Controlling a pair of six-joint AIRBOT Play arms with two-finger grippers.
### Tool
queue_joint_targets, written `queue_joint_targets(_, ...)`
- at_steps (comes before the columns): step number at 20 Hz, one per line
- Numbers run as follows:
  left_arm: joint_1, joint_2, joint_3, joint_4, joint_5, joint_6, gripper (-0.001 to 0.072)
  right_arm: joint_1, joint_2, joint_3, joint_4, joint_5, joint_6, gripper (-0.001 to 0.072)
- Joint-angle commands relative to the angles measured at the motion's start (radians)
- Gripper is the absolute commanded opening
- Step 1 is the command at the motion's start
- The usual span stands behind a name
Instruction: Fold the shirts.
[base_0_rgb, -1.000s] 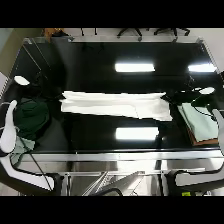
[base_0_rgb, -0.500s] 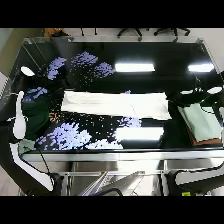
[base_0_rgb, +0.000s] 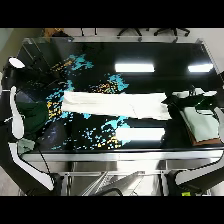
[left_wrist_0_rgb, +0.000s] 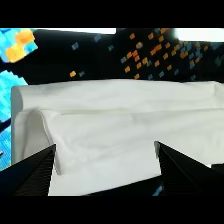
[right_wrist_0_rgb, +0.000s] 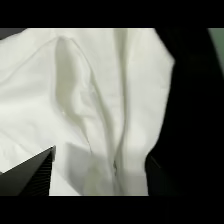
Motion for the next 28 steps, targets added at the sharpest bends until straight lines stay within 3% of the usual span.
queue_joint_targets(1,-0.003,0.000,0.011,-0.005,-0.065,-0.020,0.0696,0.037,-0.050,-0.002,0.011,-0.033,-0.026,0.0438)
queue_joint_targets(3,-0.030,0.000,0.011,-0.005,-0.075,-0.025,0.0331,0.049,-0.056,0.003,0.026,-0.044,-0.055,0.0115)
queue_joint_targets(4,-0.051,0.000,0.011,-0.005,-0.081,-0.025,0.0118,0.047,-0.053,0.012,0.032,-0.042,-0.060,0.0016)
queue_joint_targets(5,-0.077,0.000,0.011,-0.005,-0.086,-0.024,0.0019,0.046,-0.045,0.026,0.032,-0.032,-0.059,0.0015)
queue_joint_targets(8,-0.195,-0.002,0.006,-0.006,-0.072,-0.027,0.0018,0.040,0.003,0.105,0.025,0.065,-0.058,0.0014)
queue_joint_targets(10,-0.311,-0.003,-0.034,-0.040,0.005,-0.027,0.0018,0.039,0.044,0.174,0.025,0.142,-0.031,0.0014)
queue_joint_targets(16,-0.699,-0.043,-0.211,-0.106,0.539,-0.023,0.0018,0.040,0.159,0.401,0.156,0.349,0.024,0.0014)
queue_joint_targets(18,-0.785,-0.107,-0.166,-0.106,0.634,-0.023,0.0018,0.040,0.181,0.457,0.221,0.407,0.045,0.0014)
queue_joint_targets(24,-0.855,-0.346,0.112,-0.110,0.599,-0.131,0.0019,0.040,0.214,0.516,0.234,0.467,0.070,0.0014)
queue_joint_targets(27,-0.814,-0.347,0.154,-0.199,0.510,-0.118,0.0018,0.041,0.214,0.516,0.234,0.468,0.070,0.0014)
queue_joint_targets(28,-0.784,-0.317,0.136,-0.261,0.476,-0.076,0.0018,0.041,0.214,0.516,0.235,0.468,0.070,0.0014)
